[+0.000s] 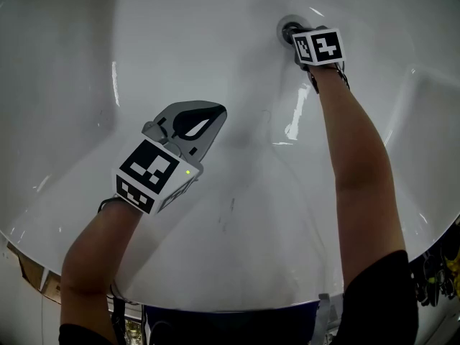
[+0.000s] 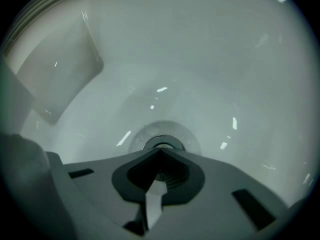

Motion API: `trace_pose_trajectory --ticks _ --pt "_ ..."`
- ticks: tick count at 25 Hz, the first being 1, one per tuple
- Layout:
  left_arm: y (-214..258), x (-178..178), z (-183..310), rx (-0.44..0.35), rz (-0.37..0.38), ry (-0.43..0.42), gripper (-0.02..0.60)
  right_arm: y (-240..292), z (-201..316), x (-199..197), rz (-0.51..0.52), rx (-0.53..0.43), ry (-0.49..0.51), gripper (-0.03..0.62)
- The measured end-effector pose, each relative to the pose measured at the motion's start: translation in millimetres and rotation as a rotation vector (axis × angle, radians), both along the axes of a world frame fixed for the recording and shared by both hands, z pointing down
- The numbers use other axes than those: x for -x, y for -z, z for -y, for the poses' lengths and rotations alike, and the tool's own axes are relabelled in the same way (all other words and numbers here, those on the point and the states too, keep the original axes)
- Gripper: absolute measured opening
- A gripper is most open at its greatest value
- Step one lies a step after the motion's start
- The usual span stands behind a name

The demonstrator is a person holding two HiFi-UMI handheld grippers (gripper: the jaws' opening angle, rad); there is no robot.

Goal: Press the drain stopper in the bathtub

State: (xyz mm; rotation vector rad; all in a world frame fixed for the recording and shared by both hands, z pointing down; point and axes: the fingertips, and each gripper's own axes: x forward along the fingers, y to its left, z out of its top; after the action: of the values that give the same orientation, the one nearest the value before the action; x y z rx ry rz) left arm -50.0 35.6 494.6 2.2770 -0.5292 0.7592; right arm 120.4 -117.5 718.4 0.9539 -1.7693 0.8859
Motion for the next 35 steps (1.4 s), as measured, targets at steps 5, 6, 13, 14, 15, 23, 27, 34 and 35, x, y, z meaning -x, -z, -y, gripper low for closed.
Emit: trace_pose_trajectory --ticks 5,6,13,14,15,23,27,34,35 --pt "3 -1 3 -0.017 0.032 -0.024 0.008 0 5 2 -0.032 -0.017 0.010 0.011" --pt "4 -2 3 -0.020 0.040 -0.030 0.008 -1 5 2 -0.041 -0.024 0.005 0.011" --pt "52 -4 -3 -0.032 0.061 -0.082 0.008 38 6 -15 0.046 -0.081 -0.286 0.011" --pt "61 -2 -3 -0.041 0.066 -0.081 0.008 56 2 -14 0.097 -0.119 -0.310 0.011" --pt "72 0 -3 -0.048 0.066 -0.070 0.008 77 -6 -11 0.144 -0.152 -0.310 0.011" --pt "188 -11 -26 -0.083 -0.037 0.051 0.008 282 -117 8 0.434 -0.300 -0.199 0.011" --pt "253 -11 -40 -0.075 -0.084 0.083 0.008 392 -152 7 0.485 -0.390 -0.207 0.011" --pt "370 0 -23 -0.211 -0.135 0.075 0.008 560 -158 3 0.533 -0.567 -0.248 0.011" --pt "385 2 -21 -0.229 -0.143 0.080 0.008 580 -159 5 0.540 -0.591 -0.251 0.011"
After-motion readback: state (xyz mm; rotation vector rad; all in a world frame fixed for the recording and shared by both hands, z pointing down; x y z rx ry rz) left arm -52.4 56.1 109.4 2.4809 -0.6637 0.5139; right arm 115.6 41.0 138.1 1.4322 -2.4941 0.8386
